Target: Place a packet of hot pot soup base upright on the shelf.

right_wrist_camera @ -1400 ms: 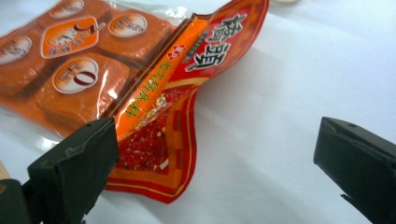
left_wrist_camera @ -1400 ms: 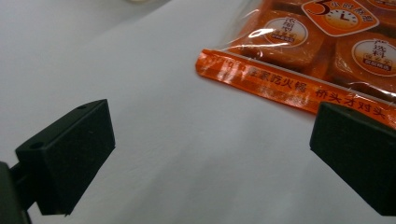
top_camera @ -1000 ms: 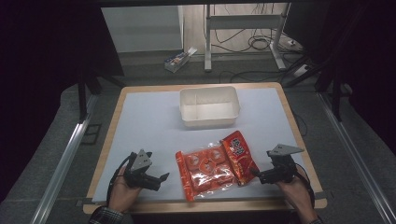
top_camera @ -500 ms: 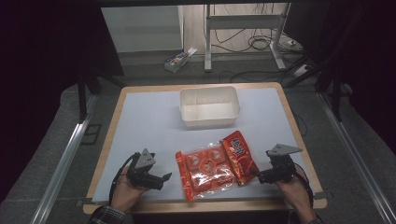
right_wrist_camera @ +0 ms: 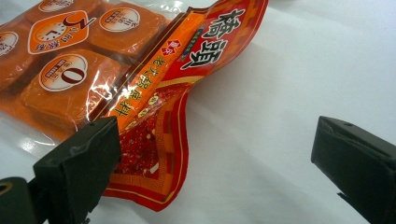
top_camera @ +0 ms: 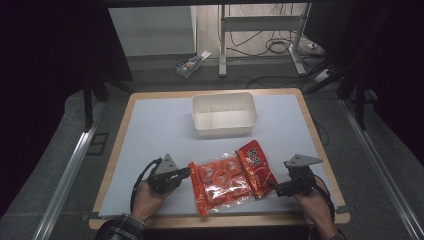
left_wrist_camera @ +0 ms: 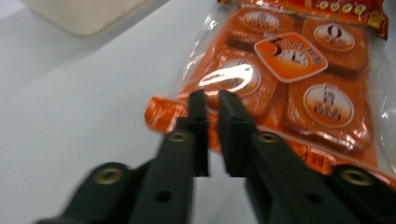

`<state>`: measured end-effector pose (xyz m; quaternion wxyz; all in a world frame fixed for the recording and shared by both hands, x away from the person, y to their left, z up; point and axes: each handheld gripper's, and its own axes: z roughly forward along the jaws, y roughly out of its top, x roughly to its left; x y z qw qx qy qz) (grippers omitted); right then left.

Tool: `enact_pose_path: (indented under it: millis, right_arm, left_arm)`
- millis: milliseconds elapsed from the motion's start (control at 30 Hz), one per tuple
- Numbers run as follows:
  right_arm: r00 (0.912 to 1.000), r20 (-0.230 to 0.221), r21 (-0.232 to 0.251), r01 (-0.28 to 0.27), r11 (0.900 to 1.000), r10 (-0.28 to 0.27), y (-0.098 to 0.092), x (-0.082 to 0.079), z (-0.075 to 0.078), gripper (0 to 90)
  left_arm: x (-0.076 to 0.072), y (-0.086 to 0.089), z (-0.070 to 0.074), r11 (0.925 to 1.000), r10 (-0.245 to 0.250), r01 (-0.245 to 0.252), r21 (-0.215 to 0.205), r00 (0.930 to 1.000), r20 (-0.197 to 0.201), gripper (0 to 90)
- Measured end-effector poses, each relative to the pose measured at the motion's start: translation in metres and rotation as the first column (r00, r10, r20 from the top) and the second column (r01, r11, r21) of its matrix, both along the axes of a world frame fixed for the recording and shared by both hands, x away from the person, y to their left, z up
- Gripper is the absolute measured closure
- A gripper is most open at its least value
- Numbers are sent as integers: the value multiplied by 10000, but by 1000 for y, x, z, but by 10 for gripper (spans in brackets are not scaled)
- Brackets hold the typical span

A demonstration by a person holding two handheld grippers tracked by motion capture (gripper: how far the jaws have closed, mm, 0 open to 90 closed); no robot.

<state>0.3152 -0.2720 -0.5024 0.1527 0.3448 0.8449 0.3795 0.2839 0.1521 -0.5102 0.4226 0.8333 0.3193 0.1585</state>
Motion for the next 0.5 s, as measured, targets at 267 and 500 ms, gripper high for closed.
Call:
enact_pose_path:
  millis: [267,500]
  right_arm:
    - [10000,-68,-74,-70,9999,69,2,1,-1,21]
    - [9999,-111,-153,-104,9998,102,2,1,-2,25]
  left_arm:
    - [17,-9,-7,9999,-103,105,92,9997,-217,897]
    - [32,-14,-11,10000,-66,66,1,9994,-351,896]
